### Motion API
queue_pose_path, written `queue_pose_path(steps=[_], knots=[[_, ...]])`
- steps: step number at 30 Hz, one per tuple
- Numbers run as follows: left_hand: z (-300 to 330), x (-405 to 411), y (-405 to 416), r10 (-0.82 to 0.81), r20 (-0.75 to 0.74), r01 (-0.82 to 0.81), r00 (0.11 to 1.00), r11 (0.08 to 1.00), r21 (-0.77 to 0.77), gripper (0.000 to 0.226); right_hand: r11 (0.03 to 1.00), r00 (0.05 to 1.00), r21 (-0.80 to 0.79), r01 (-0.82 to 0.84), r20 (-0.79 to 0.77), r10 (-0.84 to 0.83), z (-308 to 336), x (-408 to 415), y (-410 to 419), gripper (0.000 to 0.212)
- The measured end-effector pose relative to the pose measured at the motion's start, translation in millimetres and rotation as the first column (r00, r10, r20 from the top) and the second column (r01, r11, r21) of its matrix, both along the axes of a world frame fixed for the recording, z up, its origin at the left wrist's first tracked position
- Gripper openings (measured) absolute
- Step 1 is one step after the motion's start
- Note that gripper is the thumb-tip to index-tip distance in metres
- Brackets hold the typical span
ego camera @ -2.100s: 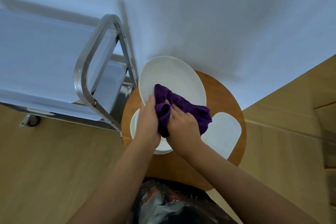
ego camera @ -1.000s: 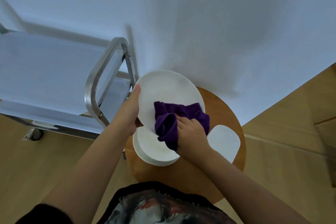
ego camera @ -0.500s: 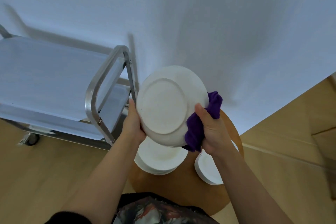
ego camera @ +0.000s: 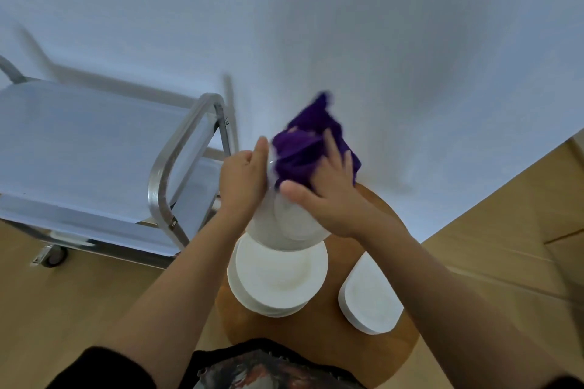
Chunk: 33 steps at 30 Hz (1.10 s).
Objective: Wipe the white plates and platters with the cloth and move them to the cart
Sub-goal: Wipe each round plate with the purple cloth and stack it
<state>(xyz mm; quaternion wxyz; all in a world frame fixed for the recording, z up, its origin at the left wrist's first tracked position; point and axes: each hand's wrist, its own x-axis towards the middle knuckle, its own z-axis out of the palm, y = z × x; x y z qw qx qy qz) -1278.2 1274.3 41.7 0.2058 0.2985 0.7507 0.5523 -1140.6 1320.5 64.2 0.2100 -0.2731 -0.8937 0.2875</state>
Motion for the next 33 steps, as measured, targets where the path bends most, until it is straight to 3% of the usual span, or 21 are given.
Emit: queue_pose_path(steps=[1, 3, 9, 16, 18, 20, 23, 26, 30, 33], knots=[[2.8, 1.5, -2.2, -0.027, 0.051, 0.024, 0.998, 0.998, 0.063, 0.049, 0.993, 0.978, 0.108, -0.038, 0.208, 0.015, 1.9, -5.0, 3.6, 0.073], [7.1, -0.5, -7.8, -0.083, 0.071, 0.073, 0.994, 0.989, 0.129, 0.043, 0.978, 0.930, 0.194, -0.079, 0.369, 0.002, 9.8, -7.4, 13.4, 0.074], [27.1, 0.3, -6.2, -0.114, -0.243, 0.111, 0.963, 0.994, -0.025, 0.045, 0.894, 0.929, 0.424, -0.146, 0.371, -0.025, 26.3, -12.7, 32.3, 0.087], [24.9, 4.6, -10.3, -0.085, -0.249, 0.095, 0.965, 0.995, 0.032, 0.051, 0.901, 0.989, 0.427, -0.084, 0.145, 0.023, 21.0, 4.4, 43.4, 0.083], [25.1, 2.5, -12.2, -0.050, -0.180, 0.060, 0.982, 0.997, 0.052, 0.050, 0.944, 0.997, 0.329, -0.028, 0.075, 0.004, 17.7, 12.9, 48.6, 0.083], [27.4, -1.4, -12.9, 0.014, -0.037, -0.010, 0.999, 0.995, 0.097, 0.049, 0.989, 0.996, 0.126, 0.074, -0.061, -0.067, 13.1, 23.7, 52.8, 0.080], [28.6, -1.2, -9.6, 0.043, 0.107, -0.057, 0.993, 0.990, 0.133, 0.052, 0.978, 0.960, -0.022, 0.208, -0.188, -0.209, 1.9, 30.7, 51.6, 0.078], [20.8, 5.1, -11.9, 0.052, 0.180, -0.064, 0.982, 0.996, 0.058, 0.044, 0.951, 0.925, -0.122, 0.285, -0.223, -0.306, -11.3, 36.4, 40.4, 0.081], [13.9, 11.4, -14.5, 0.244, 0.407, -0.255, 0.880, 0.966, -0.027, 0.037, 0.797, 0.783, -0.462, 0.388, -0.292, -0.550, -41.9, 36.6, 13.9, 0.088], [9.9, 20.6, -13.8, 0.257, 0.586, -0.315, 0.768, 0.949, -0.004, 0.034, 0.690, 0.691, -0.626, 0.363, -0.316, -0.650, -50.5, 27.5, 3.1, 0.088]])
